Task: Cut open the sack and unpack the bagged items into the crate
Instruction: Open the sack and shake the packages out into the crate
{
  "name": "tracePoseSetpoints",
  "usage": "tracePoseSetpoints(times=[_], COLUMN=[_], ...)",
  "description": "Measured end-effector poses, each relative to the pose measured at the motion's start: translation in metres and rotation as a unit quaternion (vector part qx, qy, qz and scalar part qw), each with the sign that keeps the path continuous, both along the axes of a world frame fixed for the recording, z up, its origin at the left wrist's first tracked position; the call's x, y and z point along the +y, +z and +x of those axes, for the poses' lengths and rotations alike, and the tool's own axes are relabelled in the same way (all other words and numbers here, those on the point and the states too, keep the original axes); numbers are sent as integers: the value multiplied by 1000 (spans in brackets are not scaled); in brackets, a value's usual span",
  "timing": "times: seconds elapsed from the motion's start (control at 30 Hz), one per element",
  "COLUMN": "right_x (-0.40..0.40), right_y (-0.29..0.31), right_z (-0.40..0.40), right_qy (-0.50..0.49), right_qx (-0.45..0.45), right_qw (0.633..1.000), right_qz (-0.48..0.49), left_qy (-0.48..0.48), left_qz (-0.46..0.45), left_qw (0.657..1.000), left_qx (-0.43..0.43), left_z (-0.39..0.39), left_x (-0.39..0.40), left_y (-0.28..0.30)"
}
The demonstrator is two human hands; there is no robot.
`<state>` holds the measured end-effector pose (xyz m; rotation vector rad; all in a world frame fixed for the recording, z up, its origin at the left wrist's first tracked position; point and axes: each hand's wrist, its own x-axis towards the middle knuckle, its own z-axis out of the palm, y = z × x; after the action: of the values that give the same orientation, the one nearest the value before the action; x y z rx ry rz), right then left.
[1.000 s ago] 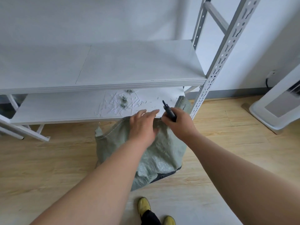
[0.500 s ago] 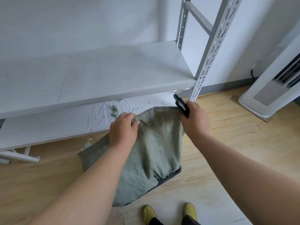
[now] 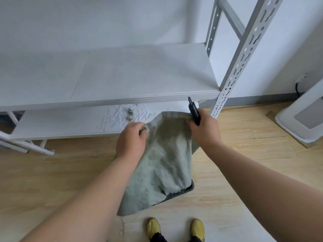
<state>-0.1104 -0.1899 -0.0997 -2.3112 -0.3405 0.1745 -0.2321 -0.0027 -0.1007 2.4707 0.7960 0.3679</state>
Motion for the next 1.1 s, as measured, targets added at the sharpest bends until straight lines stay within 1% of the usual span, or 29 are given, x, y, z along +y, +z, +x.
tracePoseSetpoints(times=[0.03,0.07,0.1,0.13,0.17,0.2,0.23,0.3,0.37,0.4,0.43,0.5,0.53,0.57,0.6,0.63,0.67,0.7,0.73,0.77,0.8,0.83,0.87,0.9,0.93,0.97,1.0,1.07,1.1], right_x=[-1,-3,-4,-3,0,5,11,23,29,31,31,32,33,35,37,39,39,39,39,37,37,37,38,40,41,44,46,50,54], right_y=[1,0,2,6,10,15,20,24,23,21,18,15,14,13,12,11,10,8,7,5,4,3,1,-2,-3,-4,-6,-9,-10], right_z=[2,4,6,7,7,5,0,-15,-31,-35,-36,-35,-34,-34,-35,-36,-36,-35,-34,-33,-33,-33,-35,-36,-38,-41,-43,-50,-52], right_qy=[47,76,68,40,20,30,64,138,169,173,177,190,192,188,181,172,161,150,144,144,143,132,105,68,35,22,38,77,61], right_qx=[41,67,67,51,35,38,76,208,297,312,308,271,254,241,228,210,190,178,177,181,182,174,156,132,115,109,111,118,107], right_qw=[997,991,992,997,999,997,991,955,923,920,924,940,945,950,954,960,966,970,971,970,970,972,977,981,983,983,986,989,991], right_qz=[-51,-88,-84,-44,9,55,92,161,175,165,144,87,72,69,72,73,71,70,73,75,78,87,104,125,142,143,114,53,59], left_qy=[-22,-13,21,59,80,77,59,31,26,13,-6,-43,-54,-60,-68,-81,-102,-129,-154,-177,-185,-180,-159,-118,-72,-54,-73,-127,-104], left_qz=[-8,-20,-27,-22,-17,-22,-45,-112,-188,-226,-282,-413,-446,-442,-414,-368,-309,-227,-123,-23,52,108,146,172,173,151,120,94,89], left_qw=[998,998,999,998,994,994,996,993,982,973,958,908,892,894,907,925,940,949,944,923,899,890,908,940,967,980,984,970,977], left_qx=[55,64,28,-31,-70,-74,-55,-20,14,32,46,48,40,35,35,57,104,178,263,341,393,405,359,270,172,114,110,183,165], left_z=[-2,-4,-3,-1,2,4,6,10,11,10,7,-4,-9,-12,-14,-15,-16,-20,-24,-29,-33,-36,-37,-38,-38,-40,-42,-49,-51], left_x=[-2,-3,-1,1,1,-2,-9,-24,-27,-23,-18,-9,-5,-2,1,6,11,16,22,28,36,44,53,57,58,56,51,40,41], left_y=[-1,-1,3,8,13,16,19,21,25,26,28,28,25,22,19,14,9,3,-5,-10,-11,-10,-10,-8,-8,-7,-9,-17,-20])
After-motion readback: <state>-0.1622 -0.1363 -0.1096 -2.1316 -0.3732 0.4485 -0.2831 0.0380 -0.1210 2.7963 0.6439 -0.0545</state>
